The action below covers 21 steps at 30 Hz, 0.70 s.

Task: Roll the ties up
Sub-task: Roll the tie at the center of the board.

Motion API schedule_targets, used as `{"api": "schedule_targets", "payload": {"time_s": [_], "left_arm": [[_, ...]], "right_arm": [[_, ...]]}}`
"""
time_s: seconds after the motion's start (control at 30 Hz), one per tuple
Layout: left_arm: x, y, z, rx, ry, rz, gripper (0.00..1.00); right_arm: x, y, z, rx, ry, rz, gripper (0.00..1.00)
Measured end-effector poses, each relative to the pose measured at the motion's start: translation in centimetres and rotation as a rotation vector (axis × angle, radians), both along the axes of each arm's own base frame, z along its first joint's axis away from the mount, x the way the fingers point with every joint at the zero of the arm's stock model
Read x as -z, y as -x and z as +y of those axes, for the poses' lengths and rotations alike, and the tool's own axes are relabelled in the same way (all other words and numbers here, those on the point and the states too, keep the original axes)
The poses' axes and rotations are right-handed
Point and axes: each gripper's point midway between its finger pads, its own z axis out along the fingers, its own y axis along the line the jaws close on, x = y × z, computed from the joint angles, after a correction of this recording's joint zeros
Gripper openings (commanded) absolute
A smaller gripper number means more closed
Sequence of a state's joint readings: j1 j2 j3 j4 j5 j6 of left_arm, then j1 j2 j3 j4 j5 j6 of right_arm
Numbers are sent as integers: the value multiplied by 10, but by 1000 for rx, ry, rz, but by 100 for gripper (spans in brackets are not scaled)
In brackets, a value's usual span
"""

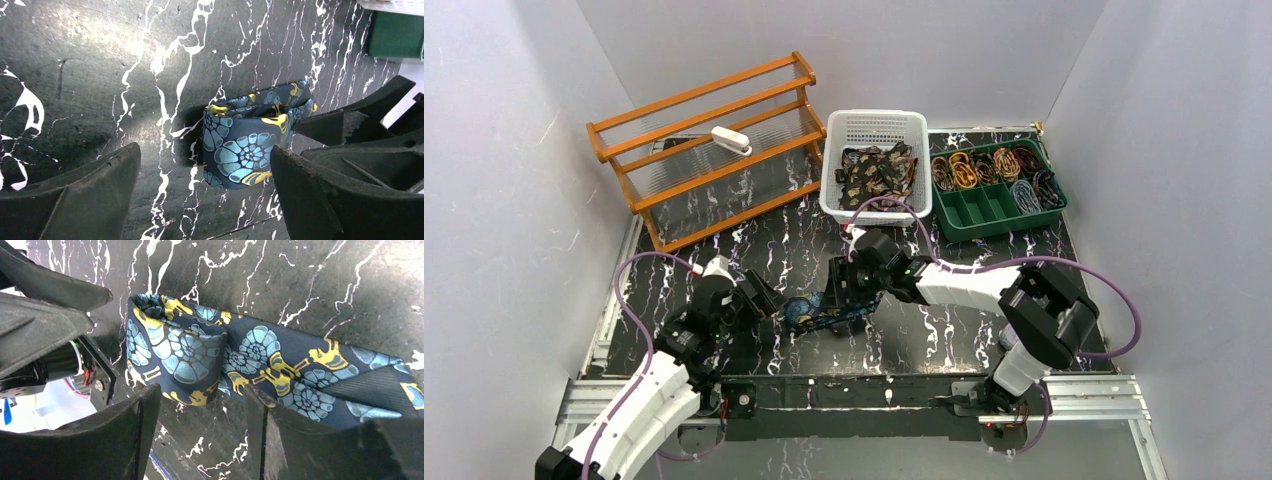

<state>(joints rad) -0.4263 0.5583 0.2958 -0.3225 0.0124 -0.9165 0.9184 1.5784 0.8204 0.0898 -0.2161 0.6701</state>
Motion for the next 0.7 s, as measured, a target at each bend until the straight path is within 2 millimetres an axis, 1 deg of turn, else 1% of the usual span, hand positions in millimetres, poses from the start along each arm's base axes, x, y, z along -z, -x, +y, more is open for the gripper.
{"api": "schedule_targets", "payload": {"time_s": [0.07,0.1,0.17,0.27,0.4,0.5,0.57,0.6,0.7], "left_arm": [[0,1,-3,14,12,4,98],[2,2,-4,20,15,8,98],[3,4,-6,30,20,17,98],[4,5,-9,45,32,19,96],[9,7,-14,70,48,30,94],[14,11,-16,88,54,49,93],[15,12,-18,96,61,49,93],[15,12,-18,100,65,47,92],[14,12,-20,106,73,41,92]], "right_arm": [[0,1,3,1,-1,23,67],[0,1,6,-2,-5,33,64],[1,1,8,-3,-7,48,62],[4,2,9,-3,-2,63,55],[9,3,9,-1,8,81,51],[16,3,9,4,17,107,51],[18,4,9,3,18,124,54],[18,5,9,0,16,131,57],[15,7,11,-8,-1,147,58]]}}
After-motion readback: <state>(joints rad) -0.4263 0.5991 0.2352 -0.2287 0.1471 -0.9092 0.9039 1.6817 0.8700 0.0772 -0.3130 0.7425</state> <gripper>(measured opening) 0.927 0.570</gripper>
